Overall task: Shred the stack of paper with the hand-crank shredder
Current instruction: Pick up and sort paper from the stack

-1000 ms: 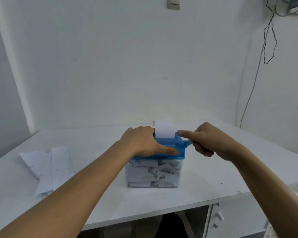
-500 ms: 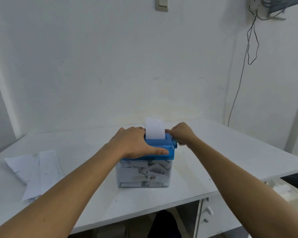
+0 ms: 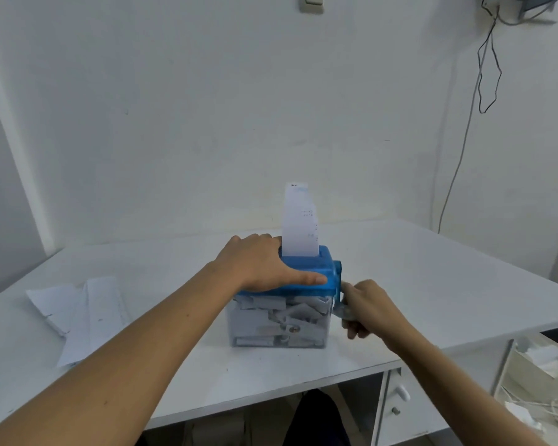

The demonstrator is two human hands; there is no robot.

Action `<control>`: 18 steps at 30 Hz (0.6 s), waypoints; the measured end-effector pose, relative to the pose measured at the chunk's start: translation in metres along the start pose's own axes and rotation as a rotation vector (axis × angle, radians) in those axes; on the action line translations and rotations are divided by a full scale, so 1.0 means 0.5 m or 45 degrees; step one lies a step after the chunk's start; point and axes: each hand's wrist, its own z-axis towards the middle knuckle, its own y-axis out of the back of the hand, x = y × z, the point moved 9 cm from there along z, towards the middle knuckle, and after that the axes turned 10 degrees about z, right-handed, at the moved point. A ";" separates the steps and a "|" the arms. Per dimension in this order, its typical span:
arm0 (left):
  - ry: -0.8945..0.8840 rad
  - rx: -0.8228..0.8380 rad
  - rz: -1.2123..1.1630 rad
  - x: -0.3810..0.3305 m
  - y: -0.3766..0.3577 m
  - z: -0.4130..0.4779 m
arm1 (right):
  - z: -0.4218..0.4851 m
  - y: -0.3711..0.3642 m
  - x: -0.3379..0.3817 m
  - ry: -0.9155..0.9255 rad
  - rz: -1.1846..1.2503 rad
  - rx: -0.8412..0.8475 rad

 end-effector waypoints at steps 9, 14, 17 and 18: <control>-0.051 -0.019 -0.088 -0.017 0.011 -0.011 | 0.000 0.096 0.180 0.277 0.352 -0.055; -0.085 -0.019 -0.103 -0.013 0.000 0.003 | 0.095 0.088 0.170 0.214 0.234 -0.193; -0.085 -0.024 -0.101 -0.010 -0.004 0.007 | 0.134 0.073 0.145 0.191 0.147 -0.198; -0.083 -0.029 -0.101 -0.010 -0.003 0.007 | 0.145 0.064 0.134 0.186 0.114 -0.182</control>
